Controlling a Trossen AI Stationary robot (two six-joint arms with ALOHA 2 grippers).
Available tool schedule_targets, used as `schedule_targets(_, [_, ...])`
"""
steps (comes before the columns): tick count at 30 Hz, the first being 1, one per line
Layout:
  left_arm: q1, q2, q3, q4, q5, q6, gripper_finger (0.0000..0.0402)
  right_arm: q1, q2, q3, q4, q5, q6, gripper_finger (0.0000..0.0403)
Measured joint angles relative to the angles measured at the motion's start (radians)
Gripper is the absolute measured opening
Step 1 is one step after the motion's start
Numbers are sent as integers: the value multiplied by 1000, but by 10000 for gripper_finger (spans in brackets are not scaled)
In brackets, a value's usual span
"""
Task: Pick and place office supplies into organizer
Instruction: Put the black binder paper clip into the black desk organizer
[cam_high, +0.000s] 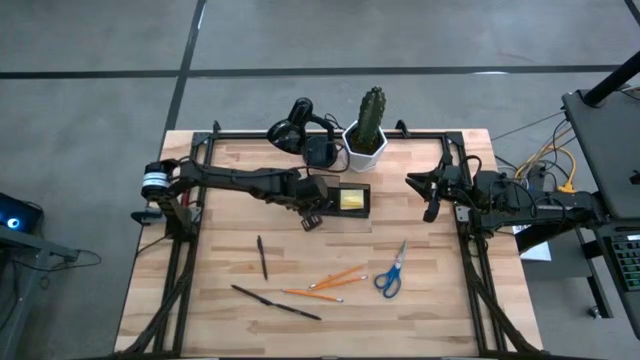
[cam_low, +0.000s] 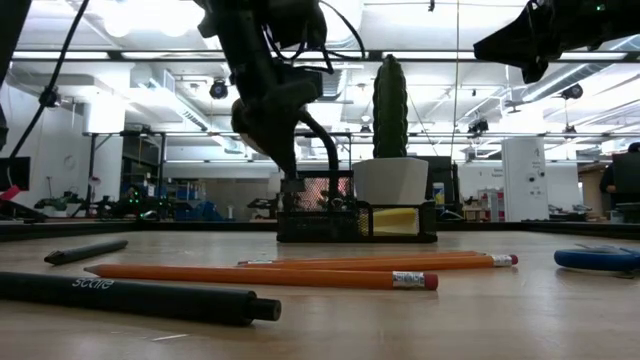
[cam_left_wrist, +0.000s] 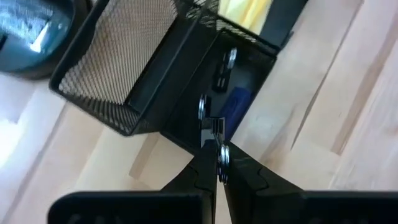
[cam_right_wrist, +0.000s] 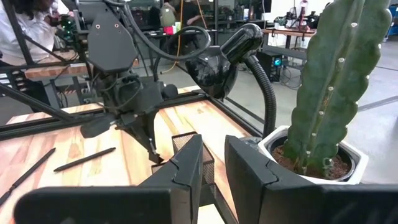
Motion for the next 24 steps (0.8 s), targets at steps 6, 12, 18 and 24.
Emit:
schedule_targets(6, [0, 0, -2, 57, 1, 128, 0, 0, 0, 0, 0, 0, 0, 57])
schedule_targets(12, [0, 0, -11, 122, 45, 234, 0, 0, 0, 0, 0, 0, 0, 57])
schedule_targets(18, [0, 0, -37, 132, 53, 259, 0, 0, 0, 0, 0, 0, 0, 57])
schedule_targets(24, [0, 0, -99, 157, 29, 286, 0, 0, 0, 0, 0, 0, 0, 57])
